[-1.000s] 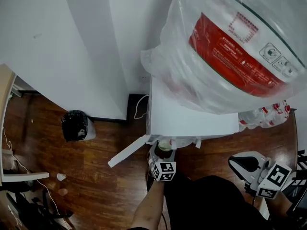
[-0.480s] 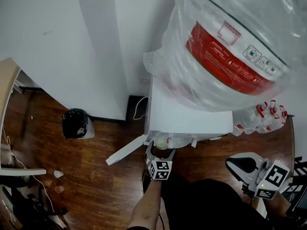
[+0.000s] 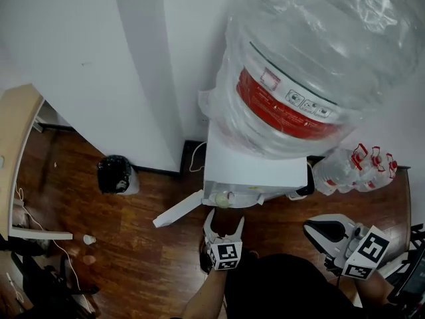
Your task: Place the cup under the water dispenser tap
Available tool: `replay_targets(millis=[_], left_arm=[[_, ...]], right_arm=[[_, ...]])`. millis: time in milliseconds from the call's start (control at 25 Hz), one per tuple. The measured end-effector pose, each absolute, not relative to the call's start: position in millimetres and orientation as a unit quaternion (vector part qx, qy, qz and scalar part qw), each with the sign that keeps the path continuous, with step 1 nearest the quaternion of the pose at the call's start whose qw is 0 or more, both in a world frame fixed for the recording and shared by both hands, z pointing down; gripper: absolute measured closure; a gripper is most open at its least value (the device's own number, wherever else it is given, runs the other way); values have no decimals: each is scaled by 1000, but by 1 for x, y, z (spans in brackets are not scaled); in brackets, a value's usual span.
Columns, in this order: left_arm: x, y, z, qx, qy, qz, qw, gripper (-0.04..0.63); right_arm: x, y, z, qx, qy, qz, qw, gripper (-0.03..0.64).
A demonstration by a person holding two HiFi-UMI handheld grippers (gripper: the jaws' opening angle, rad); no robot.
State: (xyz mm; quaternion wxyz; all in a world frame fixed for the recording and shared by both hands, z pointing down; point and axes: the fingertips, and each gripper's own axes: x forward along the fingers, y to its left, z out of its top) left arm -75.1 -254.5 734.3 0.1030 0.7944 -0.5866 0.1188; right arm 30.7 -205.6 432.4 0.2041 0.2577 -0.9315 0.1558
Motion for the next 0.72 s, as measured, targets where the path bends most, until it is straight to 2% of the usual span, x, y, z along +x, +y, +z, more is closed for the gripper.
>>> replay_targets(millis=[80, 240, 320, 400, 440, 520, 560, 720], left_arm=[[-68, -238, 684, 804, -582, 91, 80, 215], [-56, -215, 581, 829, -555, 73, 11, 420], [-56, -209, 530, 835, -545, 70, -26, 458], [-56, -199, 492, 842, -533, 71, -44, 466], [-57, -194, 478, 845, -529, 64, -42, 468], [-63, -186, 456, 846, -530, 45, -13, 534], [-66, -184, 447, 845, -533, 42, 2, 545], [-68, -182, 412, 844, -534, 43, 21, 546]], right_arm=[[34, -199, 418, 257, -934, 157, 193, 615], [46, -197, 393, 276, -933, 165, 162, 615], [51, -196, 379, 285, -932, 171, 145, 615], [55, -194, 365, 292, -932, 170, 131, 615], [56, -192, 359, 295, -933, 168, 123, 615], [59, -192, 346, 304, -933, 163, 104, 615], [62, -193, 339, 309, -933, 158, 94, 615], [72, -190, 321, 321, -936, 131, 65, 617]])
